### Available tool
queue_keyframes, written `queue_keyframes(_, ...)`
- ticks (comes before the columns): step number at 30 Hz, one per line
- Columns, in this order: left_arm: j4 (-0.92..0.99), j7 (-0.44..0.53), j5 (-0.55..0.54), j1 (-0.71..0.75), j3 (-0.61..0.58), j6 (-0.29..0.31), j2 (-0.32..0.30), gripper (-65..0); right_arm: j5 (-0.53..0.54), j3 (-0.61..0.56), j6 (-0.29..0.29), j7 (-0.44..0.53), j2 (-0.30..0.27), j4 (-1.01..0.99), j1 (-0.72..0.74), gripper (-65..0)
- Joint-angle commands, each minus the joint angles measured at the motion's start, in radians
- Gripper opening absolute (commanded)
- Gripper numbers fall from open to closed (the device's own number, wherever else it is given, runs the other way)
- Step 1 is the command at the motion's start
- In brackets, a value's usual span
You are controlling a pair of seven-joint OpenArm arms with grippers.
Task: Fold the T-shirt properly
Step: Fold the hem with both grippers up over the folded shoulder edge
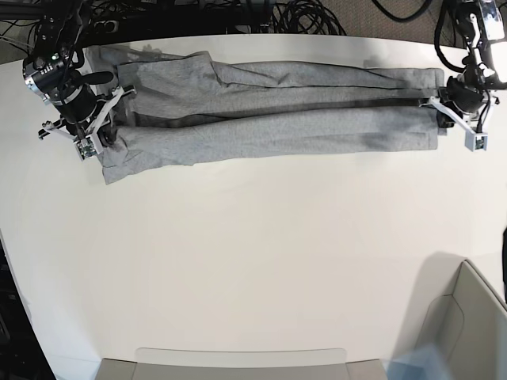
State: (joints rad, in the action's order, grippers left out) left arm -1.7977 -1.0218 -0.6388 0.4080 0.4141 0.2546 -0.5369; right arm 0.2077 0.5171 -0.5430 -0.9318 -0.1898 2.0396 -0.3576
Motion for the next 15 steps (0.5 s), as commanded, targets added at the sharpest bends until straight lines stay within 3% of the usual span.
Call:
queue_keyframes(1, -0.023, 0.011, 0.003, 0.012, 0.016, -0.002, -0.021, -65.0, 0.005, 0.016, -0.016, 0.02, -0.01, 0.019, -0.002, -65.0)
queue_keyframes(15, -0.023, 0.011, 0.007, 0.073, 0.007, -0.004, 0.002, -65.0, 0.005, 0.021, -0.016, 0.024, -0.012, 0.019, -0.094, -65.0)
